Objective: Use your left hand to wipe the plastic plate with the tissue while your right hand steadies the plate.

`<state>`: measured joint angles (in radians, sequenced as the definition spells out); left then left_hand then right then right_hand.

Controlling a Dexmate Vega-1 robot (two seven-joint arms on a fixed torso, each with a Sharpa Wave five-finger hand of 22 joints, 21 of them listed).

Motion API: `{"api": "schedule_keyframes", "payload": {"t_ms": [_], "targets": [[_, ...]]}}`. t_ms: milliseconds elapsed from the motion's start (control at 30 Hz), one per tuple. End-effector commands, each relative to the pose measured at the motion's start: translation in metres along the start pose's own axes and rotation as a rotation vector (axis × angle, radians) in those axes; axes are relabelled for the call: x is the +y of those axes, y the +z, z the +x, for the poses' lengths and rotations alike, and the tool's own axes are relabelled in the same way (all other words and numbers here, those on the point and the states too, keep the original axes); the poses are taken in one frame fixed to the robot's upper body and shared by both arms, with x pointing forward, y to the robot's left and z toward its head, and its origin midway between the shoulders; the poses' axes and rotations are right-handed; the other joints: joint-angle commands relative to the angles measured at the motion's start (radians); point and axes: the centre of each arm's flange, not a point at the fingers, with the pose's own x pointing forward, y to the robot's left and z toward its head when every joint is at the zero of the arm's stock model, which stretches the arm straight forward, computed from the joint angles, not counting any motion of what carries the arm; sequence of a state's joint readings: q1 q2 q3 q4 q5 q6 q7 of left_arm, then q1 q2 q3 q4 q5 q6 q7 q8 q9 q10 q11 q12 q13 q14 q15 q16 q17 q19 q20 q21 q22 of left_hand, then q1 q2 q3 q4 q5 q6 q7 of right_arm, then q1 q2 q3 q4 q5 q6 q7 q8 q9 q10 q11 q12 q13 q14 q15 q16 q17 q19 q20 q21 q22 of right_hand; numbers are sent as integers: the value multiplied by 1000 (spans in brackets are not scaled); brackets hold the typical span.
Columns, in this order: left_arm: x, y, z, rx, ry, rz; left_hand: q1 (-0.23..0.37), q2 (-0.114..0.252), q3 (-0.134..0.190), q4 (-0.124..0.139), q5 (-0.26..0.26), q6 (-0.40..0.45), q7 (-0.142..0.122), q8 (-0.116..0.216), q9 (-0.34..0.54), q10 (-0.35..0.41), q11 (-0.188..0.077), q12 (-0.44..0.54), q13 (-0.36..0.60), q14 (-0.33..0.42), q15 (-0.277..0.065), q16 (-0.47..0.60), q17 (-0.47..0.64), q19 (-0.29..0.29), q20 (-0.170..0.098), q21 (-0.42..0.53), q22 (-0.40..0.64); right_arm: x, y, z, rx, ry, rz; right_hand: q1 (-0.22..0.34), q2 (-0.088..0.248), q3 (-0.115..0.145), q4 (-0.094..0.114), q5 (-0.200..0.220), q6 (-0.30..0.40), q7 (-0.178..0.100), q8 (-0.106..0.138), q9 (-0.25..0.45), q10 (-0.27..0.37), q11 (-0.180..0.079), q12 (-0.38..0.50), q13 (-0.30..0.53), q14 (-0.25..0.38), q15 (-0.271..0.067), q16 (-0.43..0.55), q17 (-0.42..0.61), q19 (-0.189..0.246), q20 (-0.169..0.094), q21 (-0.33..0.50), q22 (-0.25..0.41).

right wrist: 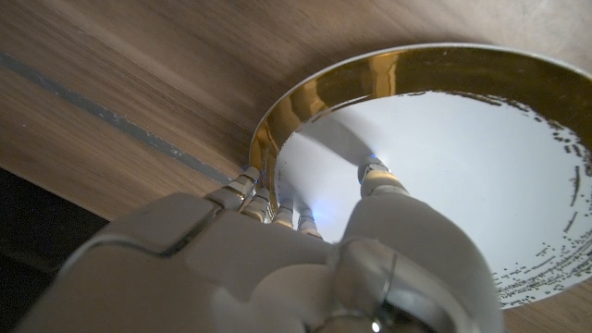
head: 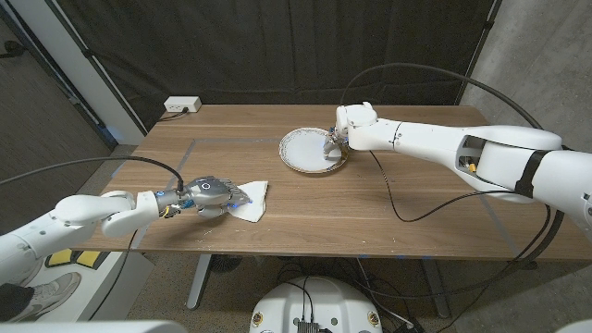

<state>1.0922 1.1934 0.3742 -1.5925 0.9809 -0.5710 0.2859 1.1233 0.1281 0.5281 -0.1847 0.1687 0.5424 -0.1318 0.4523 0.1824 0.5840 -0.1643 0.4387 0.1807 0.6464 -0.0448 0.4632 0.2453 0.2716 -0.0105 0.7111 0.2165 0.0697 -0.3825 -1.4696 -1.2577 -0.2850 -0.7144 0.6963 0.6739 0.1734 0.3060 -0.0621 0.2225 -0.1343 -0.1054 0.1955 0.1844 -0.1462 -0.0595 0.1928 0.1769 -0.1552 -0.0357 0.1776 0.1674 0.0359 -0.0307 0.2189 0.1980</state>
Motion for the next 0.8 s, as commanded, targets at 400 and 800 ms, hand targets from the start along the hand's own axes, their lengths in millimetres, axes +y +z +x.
{"api": "schedule_keyframes", "payload": {"t_ms": [400, 800], "targets": [[29, -7, -28, 79, 676, 36, 60, -5, -28, 13, 5, 454, 123, 18, 42, 515, -29, 46, 115, 220, -194, 17, 214, 23, -12, 40, 8, 0, 3, -1, 4, 3, -10, -4, 2, -7, 2, 7, 0, 0, 7, 5, 1, -1, 3, 3, -1, -18, 1, 4, -1, -87, 9, 4], [44, -16, -31, 256, 933, 49, 83, -20, -41, 19, 5, 478, 121, 22, 34, 526, -32, 69, 133, 254, -195, 7, 221, 46, -19, 72, 9, 1, 2, -1, 10, 8, -11, -4, 3, -9, 3, 8, 3, -1, 8, 5, 1, -3, 3, 3, -2, -19, 1, 4, -2, -88, 9, 4]]}}
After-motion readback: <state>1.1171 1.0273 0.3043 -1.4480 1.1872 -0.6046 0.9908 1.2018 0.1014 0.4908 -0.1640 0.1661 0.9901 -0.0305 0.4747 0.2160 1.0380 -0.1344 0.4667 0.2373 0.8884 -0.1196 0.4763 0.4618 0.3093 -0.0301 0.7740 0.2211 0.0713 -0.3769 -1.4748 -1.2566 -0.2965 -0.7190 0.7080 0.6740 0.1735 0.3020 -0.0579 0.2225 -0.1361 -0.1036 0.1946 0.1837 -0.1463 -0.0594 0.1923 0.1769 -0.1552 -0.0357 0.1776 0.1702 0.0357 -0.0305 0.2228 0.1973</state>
